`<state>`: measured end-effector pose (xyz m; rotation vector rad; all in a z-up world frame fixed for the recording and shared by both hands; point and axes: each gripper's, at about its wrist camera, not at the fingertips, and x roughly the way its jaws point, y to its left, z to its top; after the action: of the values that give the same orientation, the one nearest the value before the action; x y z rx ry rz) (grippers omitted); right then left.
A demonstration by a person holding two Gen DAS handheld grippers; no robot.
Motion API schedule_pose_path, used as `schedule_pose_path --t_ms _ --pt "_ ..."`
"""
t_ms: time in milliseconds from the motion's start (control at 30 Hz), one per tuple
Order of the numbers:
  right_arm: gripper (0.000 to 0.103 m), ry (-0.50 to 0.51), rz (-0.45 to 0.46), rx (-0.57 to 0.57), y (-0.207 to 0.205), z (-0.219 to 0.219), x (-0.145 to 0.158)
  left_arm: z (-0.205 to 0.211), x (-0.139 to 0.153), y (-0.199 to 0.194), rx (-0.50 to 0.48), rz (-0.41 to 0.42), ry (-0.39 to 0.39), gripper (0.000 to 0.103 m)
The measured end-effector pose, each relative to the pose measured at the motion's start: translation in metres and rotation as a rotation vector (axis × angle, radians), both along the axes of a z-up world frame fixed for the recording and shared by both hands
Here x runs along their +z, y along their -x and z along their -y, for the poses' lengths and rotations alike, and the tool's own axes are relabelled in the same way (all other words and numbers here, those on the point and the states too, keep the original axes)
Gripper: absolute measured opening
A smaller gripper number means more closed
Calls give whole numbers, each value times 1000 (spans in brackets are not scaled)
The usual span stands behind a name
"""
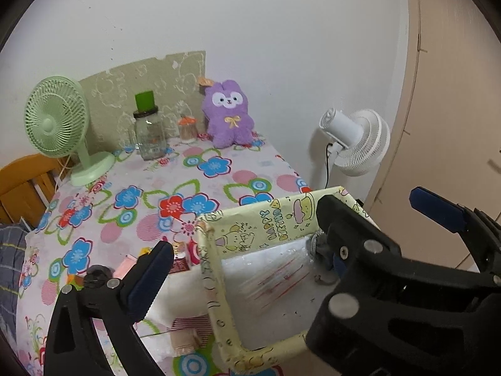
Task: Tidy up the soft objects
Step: 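Open the left gripper over the box while the right gripper releases the sock inside, then withdraw both tools from the box back over the table items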
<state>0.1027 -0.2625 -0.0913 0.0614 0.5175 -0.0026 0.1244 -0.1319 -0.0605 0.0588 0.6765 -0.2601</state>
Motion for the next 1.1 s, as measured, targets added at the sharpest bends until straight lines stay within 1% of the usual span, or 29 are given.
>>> schedule_pose_path --t_ms 267,533,667,800,867,1100 --pt "97 21 31 12 20 -19 13 -21 13 18 22 35 -1 103" --pt "98 14 33 26 34 -37 21 -39 24 34 25 62 -15 103" --pt "99 35 28 34 40 -50 22 -50 25 41 40 74 -17 103" --pt "99 28 29 57 45 -60 22 -60 27 51 51 96 -21 103" --pt "99 25 25 68 48 -65 22 -66 27 54 57 105 -10 103" --pt "99 29 29 90 56 -84 21 -84 26 62 78 108 -2 103"
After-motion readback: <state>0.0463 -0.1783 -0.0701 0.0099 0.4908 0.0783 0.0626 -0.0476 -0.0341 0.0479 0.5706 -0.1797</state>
